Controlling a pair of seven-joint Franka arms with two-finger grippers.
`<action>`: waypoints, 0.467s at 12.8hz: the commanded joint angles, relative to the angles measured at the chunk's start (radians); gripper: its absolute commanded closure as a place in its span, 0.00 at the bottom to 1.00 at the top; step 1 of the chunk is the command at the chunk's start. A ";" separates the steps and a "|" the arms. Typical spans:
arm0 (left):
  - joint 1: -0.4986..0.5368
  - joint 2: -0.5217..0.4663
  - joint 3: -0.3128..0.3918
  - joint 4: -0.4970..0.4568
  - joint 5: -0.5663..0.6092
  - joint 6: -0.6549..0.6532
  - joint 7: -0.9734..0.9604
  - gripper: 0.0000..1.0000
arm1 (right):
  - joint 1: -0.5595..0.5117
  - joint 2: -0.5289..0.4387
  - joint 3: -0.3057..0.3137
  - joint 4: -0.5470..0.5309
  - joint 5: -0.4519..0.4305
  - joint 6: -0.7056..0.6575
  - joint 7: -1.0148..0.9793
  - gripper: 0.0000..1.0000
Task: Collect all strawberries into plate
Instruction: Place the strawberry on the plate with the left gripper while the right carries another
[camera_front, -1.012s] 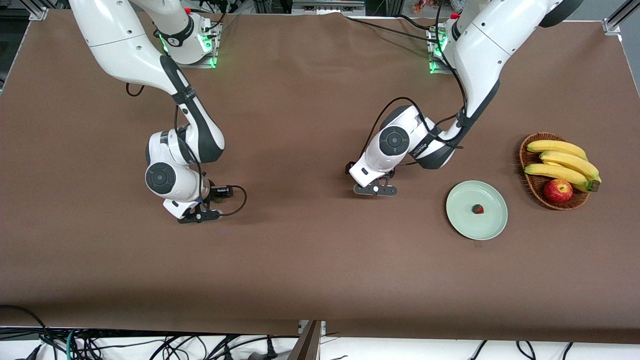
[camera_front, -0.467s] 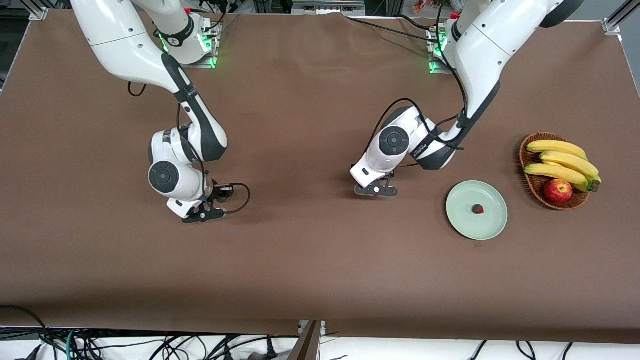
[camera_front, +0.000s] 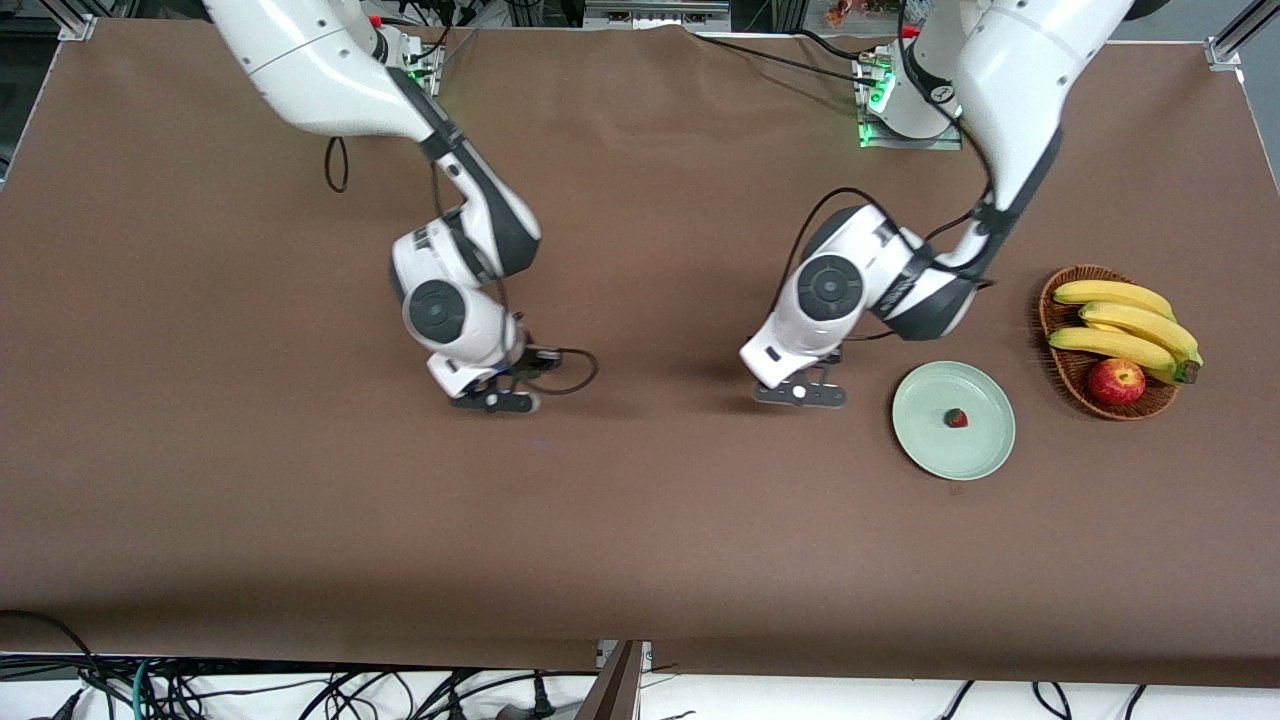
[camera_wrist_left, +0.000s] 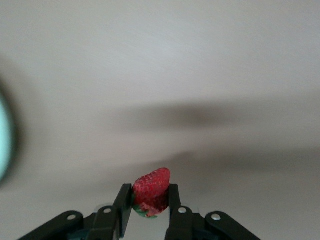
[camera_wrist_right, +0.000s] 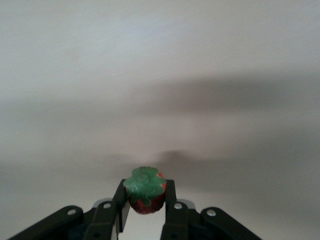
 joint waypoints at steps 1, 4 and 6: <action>0.117 -0.059 -0.008 -0.019 0.017 -0.053 0.239 1.00 | 0.142 0.138 -0.003 0.231 0.003 -0.001 0.271 1.00; 0.238 -0.056 -0.006 -0.019 0.018 -0.048 0.537 0.99 | 0.261 0.299 -0.003 0.442 0.001 0.166 0.541 1.00; 0.301 -0.037 -0.005 -0.019 0.020 -0.033 0.662 0.99 | 0.307 0.358 -0.003 0.451 0.001 0.342 0.581 1.00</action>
